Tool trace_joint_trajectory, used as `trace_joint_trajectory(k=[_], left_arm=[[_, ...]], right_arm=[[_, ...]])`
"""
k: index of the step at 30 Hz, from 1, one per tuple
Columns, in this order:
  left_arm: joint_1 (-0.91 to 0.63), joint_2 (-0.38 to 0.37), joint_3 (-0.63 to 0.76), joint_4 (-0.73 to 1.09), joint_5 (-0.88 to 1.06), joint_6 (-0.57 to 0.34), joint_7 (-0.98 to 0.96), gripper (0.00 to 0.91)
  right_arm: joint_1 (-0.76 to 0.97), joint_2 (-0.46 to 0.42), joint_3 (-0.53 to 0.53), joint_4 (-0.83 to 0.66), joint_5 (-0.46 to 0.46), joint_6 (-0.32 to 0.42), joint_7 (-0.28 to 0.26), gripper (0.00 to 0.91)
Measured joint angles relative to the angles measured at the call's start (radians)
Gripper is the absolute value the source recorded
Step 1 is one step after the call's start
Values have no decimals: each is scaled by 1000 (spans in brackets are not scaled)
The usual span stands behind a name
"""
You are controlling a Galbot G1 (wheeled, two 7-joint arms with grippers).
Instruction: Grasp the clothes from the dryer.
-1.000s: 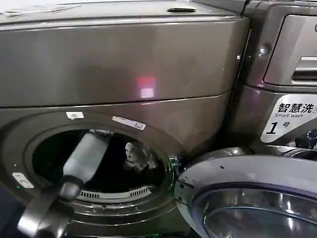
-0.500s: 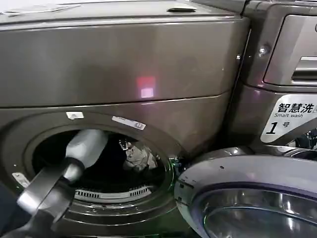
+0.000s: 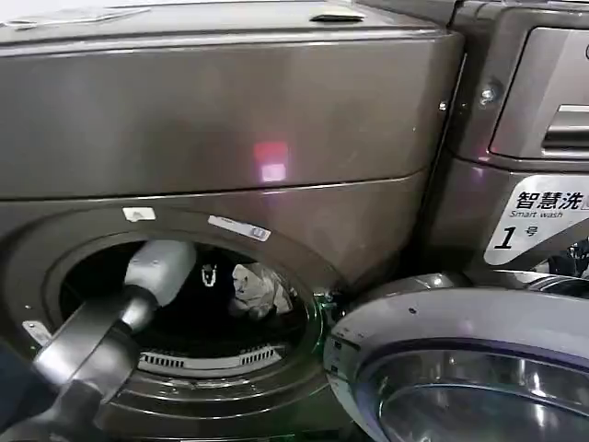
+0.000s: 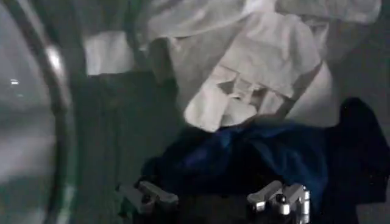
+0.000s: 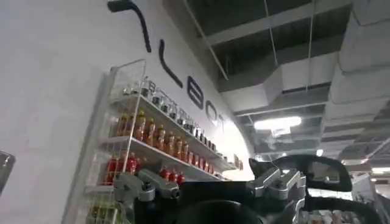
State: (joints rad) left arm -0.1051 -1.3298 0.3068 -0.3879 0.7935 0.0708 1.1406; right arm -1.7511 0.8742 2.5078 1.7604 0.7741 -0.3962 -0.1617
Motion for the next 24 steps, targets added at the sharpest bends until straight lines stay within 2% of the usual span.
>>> trace_joint_trajectory(k=[14, 24], left_arm=[[-10, -5, -2, 11, -2, -11, 1, 0], [18, 5, -162, -63, -167, 43, -117, 0]], right_arm=[[9, 11, -6, -10, -16, 7, -4, 907], [24, 10, -21, -12, -20, 8, -4, 907]])
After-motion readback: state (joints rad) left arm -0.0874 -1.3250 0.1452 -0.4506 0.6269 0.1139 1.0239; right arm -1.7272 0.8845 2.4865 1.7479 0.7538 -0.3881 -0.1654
